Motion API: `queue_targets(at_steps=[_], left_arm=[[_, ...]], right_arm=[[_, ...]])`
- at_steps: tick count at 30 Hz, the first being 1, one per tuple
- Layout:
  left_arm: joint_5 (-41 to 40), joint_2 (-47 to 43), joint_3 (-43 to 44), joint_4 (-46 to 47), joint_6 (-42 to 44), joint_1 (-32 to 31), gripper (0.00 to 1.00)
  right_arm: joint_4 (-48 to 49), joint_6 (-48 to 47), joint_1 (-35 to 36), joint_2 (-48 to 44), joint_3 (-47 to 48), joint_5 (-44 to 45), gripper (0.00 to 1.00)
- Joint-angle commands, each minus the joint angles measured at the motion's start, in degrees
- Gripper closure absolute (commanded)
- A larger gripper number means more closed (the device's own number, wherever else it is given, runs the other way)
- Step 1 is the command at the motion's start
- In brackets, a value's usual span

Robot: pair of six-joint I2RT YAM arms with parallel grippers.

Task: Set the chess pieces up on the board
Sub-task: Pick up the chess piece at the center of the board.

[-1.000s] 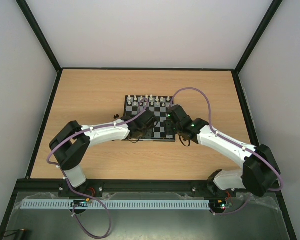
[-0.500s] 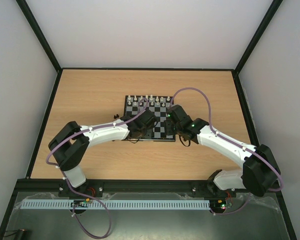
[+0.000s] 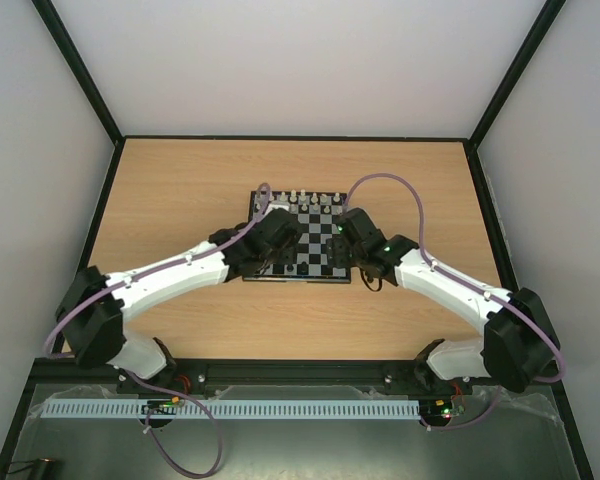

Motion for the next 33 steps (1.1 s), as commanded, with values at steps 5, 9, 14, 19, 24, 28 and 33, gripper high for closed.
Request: queue_targets(at_steps=[5,9,14,19,24,28,33], left_arm=[[-6.19,-9.01,-2.32,0.27,2.26,1.29,0.01],[-5.87,-12.36,-5.00,0.96,2.24,2.68,0.01],[-4.87,-15.96,-8.50,1.55,2.42,4.00,0.01],[-3.36,-19.29,-11.54,2.63,2.48,5.25,0.00],[-2.21,-19.99,-12.29,3.33,2.36,5.92,0.01],[-2.11,-20.62,-12.48,3.68,2.45,6.08,0.00],[-1.93,-20.75,-13.03,4.07,2.33,6.34,0.00]], right_arm=[[-1.22,0.75,-3.73,2.29,-0.66,1.69,0.05],[-1.30,1.06,-5.84,3.82,-0.80,1.60,0.09],[-1.47,1.73,-8.54,5.00,-1.50,0.07,0.33],[-1.44,2.72,-9.38,6.38,-2.68,0.13,0.39],[-0.17,3.13,-9.65,9.00,-3.48,0.03,0.48],[0.49,3.05,-9.73,11.10,-3.57,-0.20,0.61],[0.63,2.89,-10.23,11.79,-3.47,0.25,0.65]])
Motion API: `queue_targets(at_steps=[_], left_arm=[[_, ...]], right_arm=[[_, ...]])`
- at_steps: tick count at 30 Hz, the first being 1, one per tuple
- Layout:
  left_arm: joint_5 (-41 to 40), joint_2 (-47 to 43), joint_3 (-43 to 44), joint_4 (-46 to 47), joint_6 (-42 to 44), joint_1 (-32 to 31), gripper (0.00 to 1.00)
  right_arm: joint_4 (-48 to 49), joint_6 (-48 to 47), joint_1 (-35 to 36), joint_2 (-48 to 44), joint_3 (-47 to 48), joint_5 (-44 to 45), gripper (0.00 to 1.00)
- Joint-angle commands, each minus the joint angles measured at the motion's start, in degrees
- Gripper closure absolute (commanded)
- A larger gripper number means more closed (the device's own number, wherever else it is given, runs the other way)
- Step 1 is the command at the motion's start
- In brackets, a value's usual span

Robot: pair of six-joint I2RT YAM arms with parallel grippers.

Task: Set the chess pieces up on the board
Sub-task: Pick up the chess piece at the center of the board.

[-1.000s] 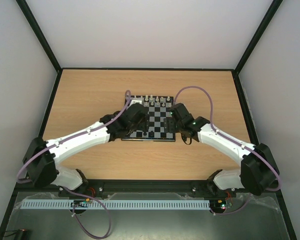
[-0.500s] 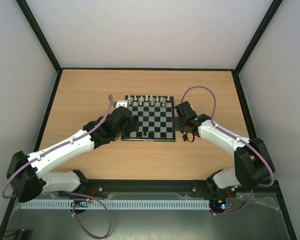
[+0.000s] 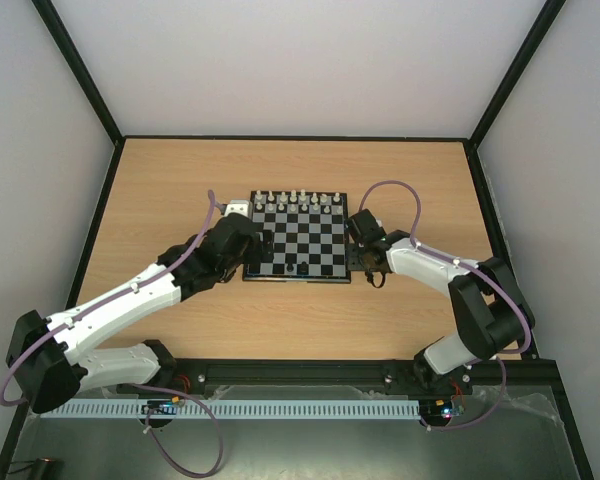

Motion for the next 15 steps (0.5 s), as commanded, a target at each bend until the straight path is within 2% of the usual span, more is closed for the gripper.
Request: queue_targets(at_steps=[1,15], left_arm=[[0.37,-0.88,-1.25,1.08,0.46,0.47,0.00],[0.74,0.57,-1.02,1.70,0.68,0.63,0.01]], right_arm=[[-0.51,0.24,-0.96,0.36,-0.48,0.35,0.66],[0.56,-0.39,-2.62,1.29,0.04,-1.07,0.81]])
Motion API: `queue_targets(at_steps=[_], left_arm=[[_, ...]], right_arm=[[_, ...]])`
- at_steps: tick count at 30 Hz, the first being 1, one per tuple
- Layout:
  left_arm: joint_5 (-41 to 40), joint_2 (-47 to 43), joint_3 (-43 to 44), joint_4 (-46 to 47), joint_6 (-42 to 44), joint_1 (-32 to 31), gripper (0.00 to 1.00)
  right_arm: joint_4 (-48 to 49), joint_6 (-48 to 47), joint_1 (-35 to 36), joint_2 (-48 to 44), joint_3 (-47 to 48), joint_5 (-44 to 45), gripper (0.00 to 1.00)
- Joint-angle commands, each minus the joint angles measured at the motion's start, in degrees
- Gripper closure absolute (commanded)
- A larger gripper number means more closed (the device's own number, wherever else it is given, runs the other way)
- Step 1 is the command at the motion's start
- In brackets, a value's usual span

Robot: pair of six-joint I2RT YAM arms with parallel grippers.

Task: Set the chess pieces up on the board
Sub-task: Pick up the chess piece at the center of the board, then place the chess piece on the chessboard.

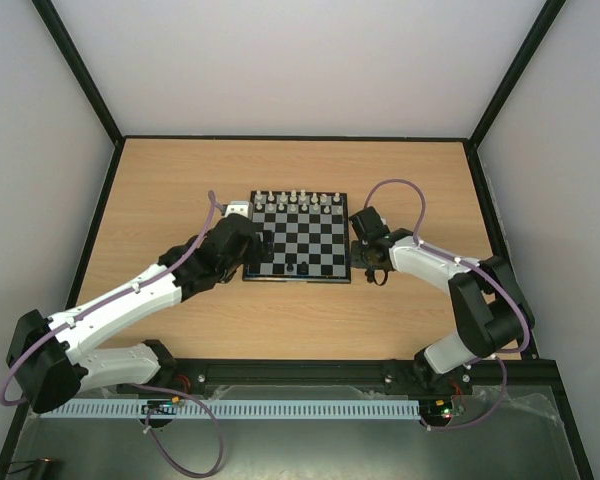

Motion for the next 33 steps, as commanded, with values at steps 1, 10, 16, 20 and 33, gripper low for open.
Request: queue_targets(at_steps=[1,10,16,20,33], left_arm=[[0.28,0.53,-0.10,0.39,0.65,0.33,0.01],[0.11,0.59,0.04,0.04,0.68,0.32,0.01],[-0.55,0.01,0.59,-1.05,0.49,0.37,0.01],[-0.86,-0.77,0.82,-1.53,0.38,0.39,0.01],[-2.01,-0.87,1.41,-3.09,-0.43,0.38,0.00]], right_arm=[[-0.27,-0.13,-0.28,1.04,0.04,-0.52,0.82],[-0.37,-0.28,-0.28,-0.63,0.09,-2.14,0.96],[-2.21,-0.95,-0.28,-6.63,0.80,-4.41,0.97],[-4.31,-1.27,0.02,-9.22,1.88,-5.89,0.98],[-8.68,0.07,11.59,-5.06,7.56,-4.28,0.98]])
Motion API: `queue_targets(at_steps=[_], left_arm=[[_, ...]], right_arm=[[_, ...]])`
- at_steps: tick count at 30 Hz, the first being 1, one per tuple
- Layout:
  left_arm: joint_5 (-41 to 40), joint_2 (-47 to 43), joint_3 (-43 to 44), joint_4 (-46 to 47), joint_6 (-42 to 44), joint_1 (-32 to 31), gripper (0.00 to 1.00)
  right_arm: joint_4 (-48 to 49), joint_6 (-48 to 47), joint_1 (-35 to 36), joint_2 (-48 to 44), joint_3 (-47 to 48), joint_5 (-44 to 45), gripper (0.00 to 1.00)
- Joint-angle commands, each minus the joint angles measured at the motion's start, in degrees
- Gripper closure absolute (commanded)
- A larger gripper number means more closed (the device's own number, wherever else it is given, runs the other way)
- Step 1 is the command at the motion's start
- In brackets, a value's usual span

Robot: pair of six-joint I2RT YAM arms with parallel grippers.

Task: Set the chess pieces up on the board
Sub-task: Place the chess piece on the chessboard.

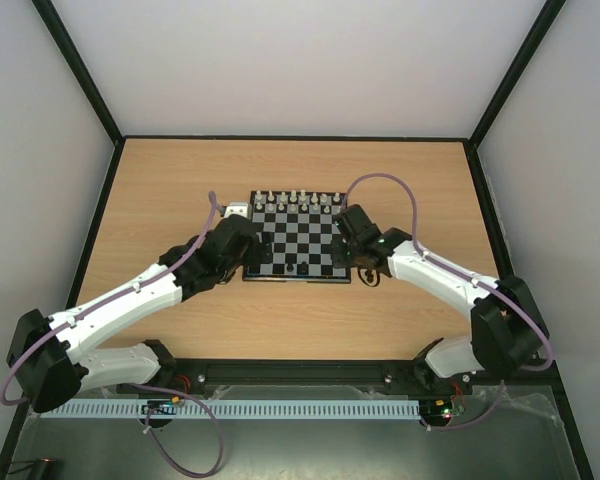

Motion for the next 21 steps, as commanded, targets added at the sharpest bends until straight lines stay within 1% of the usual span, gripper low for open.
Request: queue_targets(at_steps=[1,8,21], left_arm=[[-1.17,-1.11,1.44,-1.56,-0.41,0.37,0.00],[-1.57,-2.43,1.22,-2.37,-0.60,0.41,0.00],[-1.69,-4.21,0.32,-3.06,-0.83,0.42,0.00]], right_arm=[[-4.53,0.59,3.81,3.40,3.59,1.28,0.98],[-5.03,1.10,7.71,9.35,6.92,2.55,0.97],[-4.89,0.90,9.01,14.62,10.19,1.95,0.97]])
